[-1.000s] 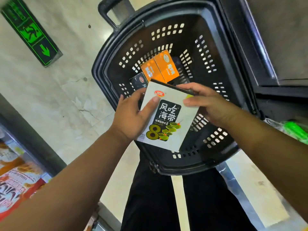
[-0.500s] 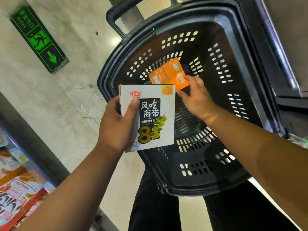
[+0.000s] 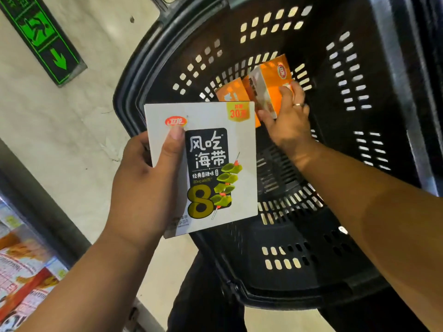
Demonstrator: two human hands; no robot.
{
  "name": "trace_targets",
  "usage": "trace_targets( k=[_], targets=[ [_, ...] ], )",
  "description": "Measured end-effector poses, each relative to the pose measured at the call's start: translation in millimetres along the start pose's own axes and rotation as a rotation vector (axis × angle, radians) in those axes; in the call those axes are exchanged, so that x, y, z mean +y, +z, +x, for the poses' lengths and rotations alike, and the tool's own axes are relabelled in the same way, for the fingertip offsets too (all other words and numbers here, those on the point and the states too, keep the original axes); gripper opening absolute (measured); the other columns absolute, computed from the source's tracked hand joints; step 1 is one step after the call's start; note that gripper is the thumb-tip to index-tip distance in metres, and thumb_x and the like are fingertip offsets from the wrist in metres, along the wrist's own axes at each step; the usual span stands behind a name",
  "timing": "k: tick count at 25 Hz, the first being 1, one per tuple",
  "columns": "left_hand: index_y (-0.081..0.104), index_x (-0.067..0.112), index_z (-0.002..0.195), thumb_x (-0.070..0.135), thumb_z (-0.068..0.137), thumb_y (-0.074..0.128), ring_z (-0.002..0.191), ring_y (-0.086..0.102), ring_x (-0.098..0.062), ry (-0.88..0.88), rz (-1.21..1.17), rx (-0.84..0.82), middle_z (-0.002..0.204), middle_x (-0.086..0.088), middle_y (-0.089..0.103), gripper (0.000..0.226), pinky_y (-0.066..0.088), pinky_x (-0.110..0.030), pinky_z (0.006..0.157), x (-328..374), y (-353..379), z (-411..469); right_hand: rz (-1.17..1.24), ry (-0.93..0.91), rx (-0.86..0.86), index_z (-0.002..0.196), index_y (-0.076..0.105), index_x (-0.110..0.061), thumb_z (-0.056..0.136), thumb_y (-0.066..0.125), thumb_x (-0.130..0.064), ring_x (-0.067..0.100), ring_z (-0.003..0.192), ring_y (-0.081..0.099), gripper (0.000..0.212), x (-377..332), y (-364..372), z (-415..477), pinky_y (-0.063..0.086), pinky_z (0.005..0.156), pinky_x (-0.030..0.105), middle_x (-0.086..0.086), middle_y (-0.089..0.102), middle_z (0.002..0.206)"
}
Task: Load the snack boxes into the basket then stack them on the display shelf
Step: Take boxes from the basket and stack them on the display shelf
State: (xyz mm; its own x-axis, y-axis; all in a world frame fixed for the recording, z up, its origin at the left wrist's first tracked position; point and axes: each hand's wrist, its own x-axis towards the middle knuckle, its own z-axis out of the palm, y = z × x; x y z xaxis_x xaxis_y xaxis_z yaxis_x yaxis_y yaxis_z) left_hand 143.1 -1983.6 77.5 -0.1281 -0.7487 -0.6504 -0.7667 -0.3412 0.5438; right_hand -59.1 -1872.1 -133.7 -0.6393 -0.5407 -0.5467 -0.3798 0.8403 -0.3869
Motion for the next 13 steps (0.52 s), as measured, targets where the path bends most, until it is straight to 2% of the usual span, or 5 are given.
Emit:
trace_targets(
  k=[4, 6, 9, 11, 13],
  targets=[
    [0.062, 0.032, 0.115, 0.086, 0.066, 0.045, 0.095, 0.069, -0.004, -0.023, 0.002, 0.018, 0.106, 0.017, 0.072, 0.075, 0.055, -0.042, 0.086, 0.8, 3.6, 1.7, 0.059, 0.106, 0.055, 0.131, 0.039, -0.019, 0.083, 0.074, -0.037, 0.036, 0.121, 0.050, 0.063, 0.4, -15.6, 22.7, 0.048, 0.097, 0.045, 0.012, 0.036, 0.142],
    [0.061, 0.032, 0.117, 0.088, 0.067, 0.045, 0.096, 0.068, -0.006, -0.034, 0.004, 0.038, 0.107, 0.016, 0.071, 0.077, 0.055, -0.042, 0.086, 1.8, 6.2, 1.5, 0.102, 0.121, 0.091, 0.125, 0.044, -0.018, 0.079, 0.078, -0.034, 0.033, 0.122, 0.049, 0.059, 2.2, -20.8, 15.8, 0.045, 0.097, 0.041, 0.010, 0.044, 0.135],
    [0.061, 0.028, 0.119, 0.084, 0.077, 0.047, 0.098, 0.065, -0.004, -0.030, 0.019, 0.061, 0.108, 0.015, 0.068, 0.071, 0.051, -0.032, 0.081, 7.5, 12.6, -0.7, 0.199, 0.096, 0.179, 0.121, 0.049, -0.018, 0.075, 0.078, -0.032, 0.029, 0.121, 0.044, 0.057, 11.1, -39.9, -20.3, 0.038, 0.095, 0.034, 0.008, 0.049, 0.130],
    [0.061, 0.025, 0.120, 0.075, 0.083, 0.050, 0.099, 0.065, -0.004, -0.038, 0.023, 0.072, 0.109, 0.014, 0.068, 0.063, 0.051, -0.030, 0.083, 8.5, 12.6, -2.1, 0.262, 0.077, 0.194, 0.119, 0.050, -0.019, 0.072, 0.077, -0.035, 0.028, 0.118, 0.044, 0.056, 13.8, -62.3, -51.0, 0.040, 0.092, 0.034, 0.006, 0.052, 0.126],
    [0.060, 0.022, 0.120, 0.074, 0.082, 0.053, 0.098, 0.066, -0.006, -0.041, 0.028, 0.047, 0.106, 0.012, 0.069, 0.064, 0.053, -0.032, 0.086, 12.4, 12.4, -6.3, 0.333, 0.096, 0.198, 0.115, 0.050, -0.026, 0.068, 0.075, -0.039, 0.025, 0.115, 0.048, 0.055, 11.5, -90.3, -78.7, 0.045, 0.091, 0.037, 0.001, 0.055, 0.121]
  ],
)
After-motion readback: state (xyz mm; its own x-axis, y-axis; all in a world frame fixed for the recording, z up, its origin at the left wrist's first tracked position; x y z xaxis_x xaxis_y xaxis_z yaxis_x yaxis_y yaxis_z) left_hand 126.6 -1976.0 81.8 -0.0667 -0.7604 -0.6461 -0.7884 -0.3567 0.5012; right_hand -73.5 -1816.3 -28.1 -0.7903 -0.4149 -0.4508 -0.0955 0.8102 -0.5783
